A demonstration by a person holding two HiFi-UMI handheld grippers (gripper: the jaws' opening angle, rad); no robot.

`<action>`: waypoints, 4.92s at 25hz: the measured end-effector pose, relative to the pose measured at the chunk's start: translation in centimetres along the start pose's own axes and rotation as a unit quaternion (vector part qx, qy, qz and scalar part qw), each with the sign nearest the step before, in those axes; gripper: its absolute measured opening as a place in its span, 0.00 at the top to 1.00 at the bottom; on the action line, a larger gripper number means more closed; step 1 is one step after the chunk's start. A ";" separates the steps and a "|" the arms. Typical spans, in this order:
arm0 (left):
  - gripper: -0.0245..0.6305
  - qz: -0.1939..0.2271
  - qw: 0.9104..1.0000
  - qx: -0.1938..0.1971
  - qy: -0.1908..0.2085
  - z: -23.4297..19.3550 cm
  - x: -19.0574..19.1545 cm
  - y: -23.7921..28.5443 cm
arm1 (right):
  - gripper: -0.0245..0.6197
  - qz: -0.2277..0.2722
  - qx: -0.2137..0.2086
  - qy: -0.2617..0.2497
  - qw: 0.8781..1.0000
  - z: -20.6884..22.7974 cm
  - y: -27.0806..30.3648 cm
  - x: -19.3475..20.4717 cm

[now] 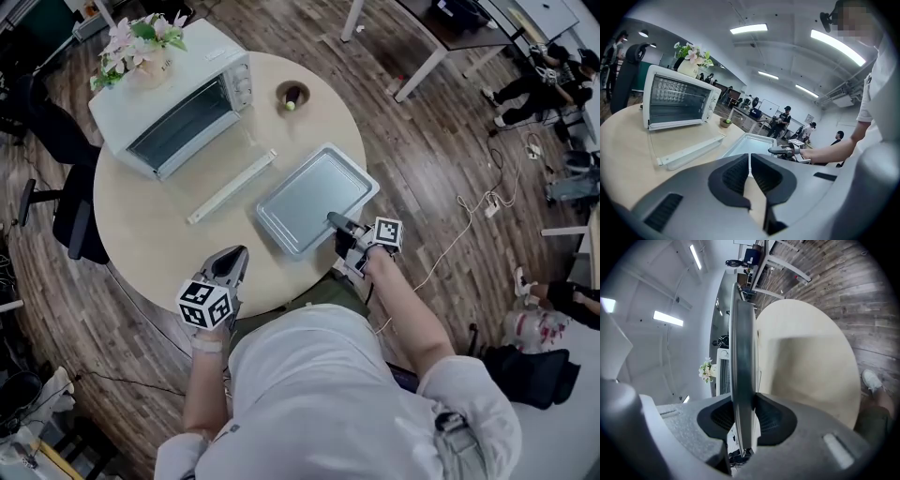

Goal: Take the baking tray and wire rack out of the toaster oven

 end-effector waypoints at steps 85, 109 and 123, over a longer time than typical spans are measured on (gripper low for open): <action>0.96 0.100 0.981 -0.152 -0.069 3.2 0.6 0.6 | 0.62 -0.107 0.212 -0.349 0.907 -2.9 4.6 -8.0; 0.96 0.104 0.983 -0.130 -0.071 -1.9 2.8 -9.4 | 0.62 -0.032 0.048 -0.388 0.920 -15.7 19.7 3.5; 0.96 0.097 0.981 -0.142 -0.087 -5.7 3.6 -13.8 | 0.62 0.006 0.006 -0.380 0.925 -18.4 29.8 4.3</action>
Point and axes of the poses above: the fingertips, and each gripper's own axes: y forward along the fingers, z to its right, x out of its underside, the point moved 7 cm from there along -y, backward along the fingers, and after that the axes turned 7 degrees about x, right-handed, at the moved point
